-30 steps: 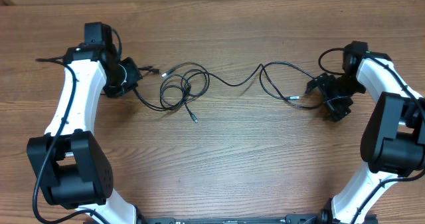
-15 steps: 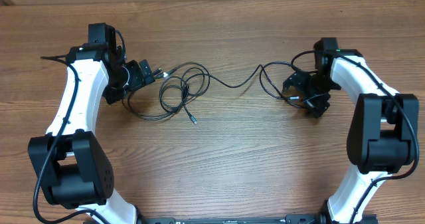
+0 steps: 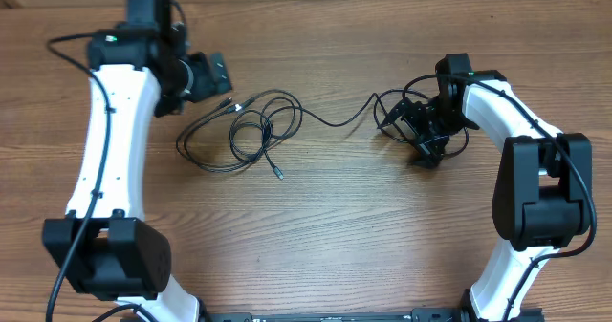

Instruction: Untangle cables

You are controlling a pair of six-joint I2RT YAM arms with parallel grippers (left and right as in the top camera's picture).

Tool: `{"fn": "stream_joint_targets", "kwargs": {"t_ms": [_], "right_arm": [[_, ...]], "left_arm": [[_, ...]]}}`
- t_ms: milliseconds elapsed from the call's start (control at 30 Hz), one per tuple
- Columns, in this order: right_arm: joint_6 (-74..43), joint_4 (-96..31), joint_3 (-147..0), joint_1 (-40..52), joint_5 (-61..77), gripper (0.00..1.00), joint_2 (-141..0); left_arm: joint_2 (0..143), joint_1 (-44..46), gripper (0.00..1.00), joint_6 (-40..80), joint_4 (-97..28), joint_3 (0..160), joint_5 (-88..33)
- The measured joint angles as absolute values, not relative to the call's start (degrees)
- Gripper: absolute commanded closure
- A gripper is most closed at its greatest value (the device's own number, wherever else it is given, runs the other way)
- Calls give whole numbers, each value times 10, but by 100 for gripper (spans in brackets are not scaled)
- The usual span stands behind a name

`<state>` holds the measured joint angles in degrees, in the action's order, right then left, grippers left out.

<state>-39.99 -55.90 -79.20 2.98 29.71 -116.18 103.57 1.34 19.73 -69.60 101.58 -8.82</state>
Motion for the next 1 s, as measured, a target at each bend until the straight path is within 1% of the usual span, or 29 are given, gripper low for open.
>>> {"fn": "stream_joint_targets", "kwargs": {"t_ms": [33,167,267,333,433,500,567,633,667,733,800,833,933,1000], "right_arm": [[-388,-561,-801,30,342,0,-1162],[-382,-558,-820,36,373,0,-1152],[-378,-550,-826,51,386,0,-1136],[-376,-542,-826,64,386,0,-1133],[-375,-527,-826,84,381,1,-1133],[-380,-514,-826,100,370,2,-1133],[-388,-510,-826,113,354,2,-1133],[-403,-510,-826,131,331,2,-1133],[-409,-509,-826,138,322,4,-1133],[-427,-505,-826,156,297,12,-1133],[-442,-496,-826,175,276,15,-1133],[-450,-486,-826,185,265,16,-1133],[-475,-467,-826,206,248,27,-1133],[-491,-455,-826,218,237,31,-1133]], "left_arm": [[1036,34,0,197,-686,991,-88],[1035,78,0,198,-602,912,-86],[1037,102,1,202,-572,860,-86],[1037,113,10,206,-542,830,-86],[1037,114,33,211,-506,801,-86],[1037,114,43,210,-492,782,-85],[1037,114,48,210,-483,770,-86],[1037,114,48,211,-480,761,-86],[1037,114,47,210,-480,759,-86],[1037,114,46,210,-477,758,-86],[1037,114,46,210,-473,758,-86],[1037,114,49,210,-472,758,-86],[1037,114,68,210,-472,758,-86],[1037,114,77,209,-472,758,-86]]}}
